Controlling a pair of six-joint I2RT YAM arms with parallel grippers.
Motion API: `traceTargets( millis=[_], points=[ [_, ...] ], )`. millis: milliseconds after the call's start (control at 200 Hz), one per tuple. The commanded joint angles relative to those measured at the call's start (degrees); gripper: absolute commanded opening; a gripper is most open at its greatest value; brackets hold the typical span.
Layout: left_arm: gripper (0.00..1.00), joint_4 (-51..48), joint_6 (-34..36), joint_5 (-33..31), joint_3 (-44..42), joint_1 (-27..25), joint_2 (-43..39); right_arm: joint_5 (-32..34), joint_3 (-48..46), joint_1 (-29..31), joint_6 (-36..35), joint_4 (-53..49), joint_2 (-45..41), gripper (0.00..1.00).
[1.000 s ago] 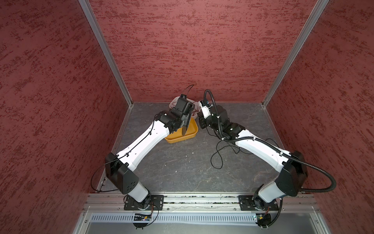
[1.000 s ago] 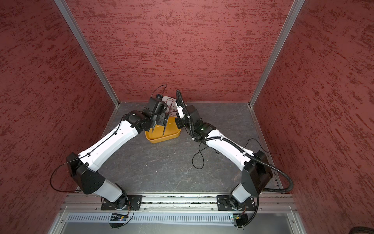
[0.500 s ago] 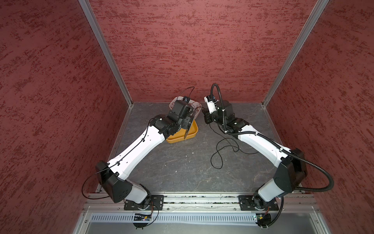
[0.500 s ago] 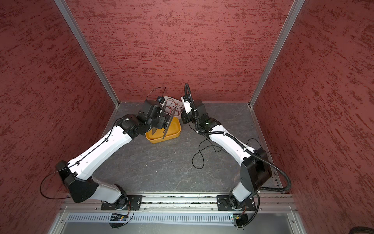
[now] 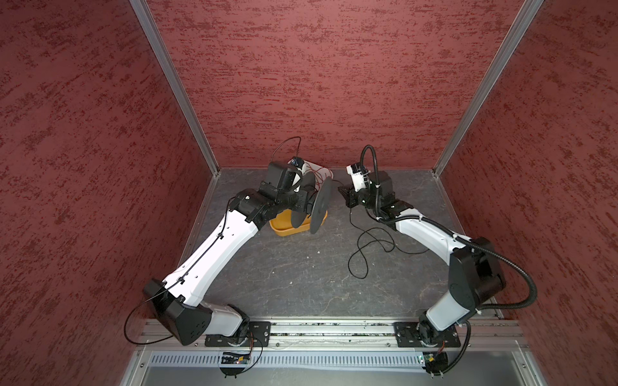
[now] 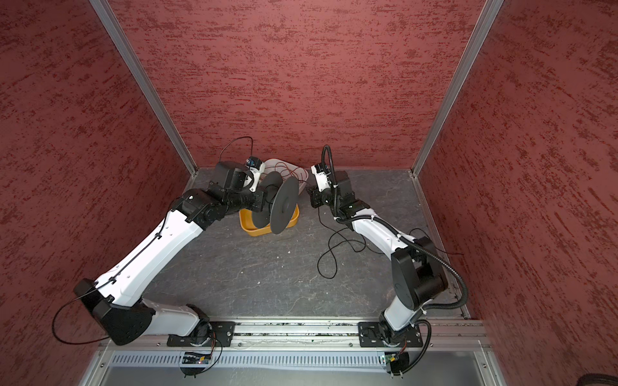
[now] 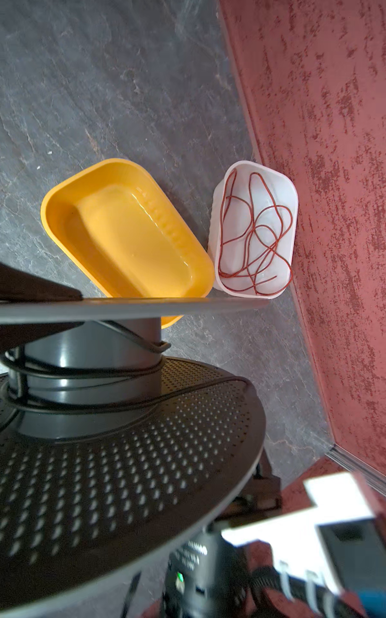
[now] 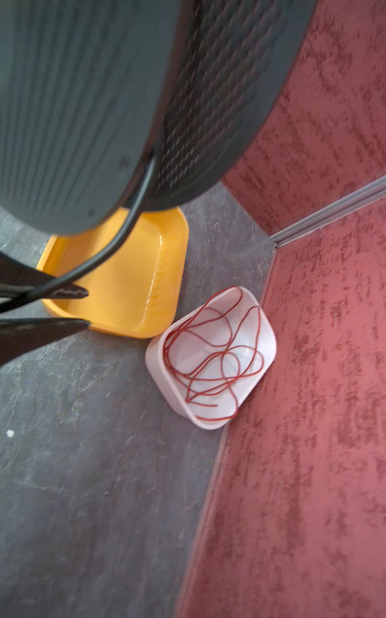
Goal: Wrap the cables
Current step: 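Draw the cable around the hub and back toward the robot with the right gripper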
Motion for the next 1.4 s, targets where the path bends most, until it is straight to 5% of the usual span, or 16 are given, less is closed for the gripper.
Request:
traceTargets(
  millis=[0, 155, 451, 531, 942, 1393],
  points=[
    [0.0, 5.1, -5.7, 5.1, 2.4, 2.2, -3.5, -2.9, -1.7, -1.4, 2.7, 4.2, 3.6, 0.16],
    [0.0, 5.1, -8.2, 6.9, 5.1, 3.8, -3.4, -6.2, -5.9, -1.4, 6.6, 9.5, 5.1, 0.28],
    [0.0, 4.2, -10.5, 8.3, 9.1, 5.5, -1.7, -6.4, -16.3, -1.4, 5.9, 15.8, -1.7, 0.91],
    [0.0, 3.1, -10.6, 8.5, 10.0, 5.9, -1.5, -3.6, -19.7, -1.4, 4.2, 16.8, -5.5, 0.98],
    [0.0, -0.7, -11.0, 11.7, 13.5, 7.7, 0.0, -0.7, -19.0, -1.4, -6.6, 10.3, -8.2, 0.84],
    [0.0, -0.7, -12.3, 14.6, 13.9, 10.0, -0.3, -3.9, -16.4, -1.4, -7.5, 10.9, -4.7, 0.58]
  ],
)
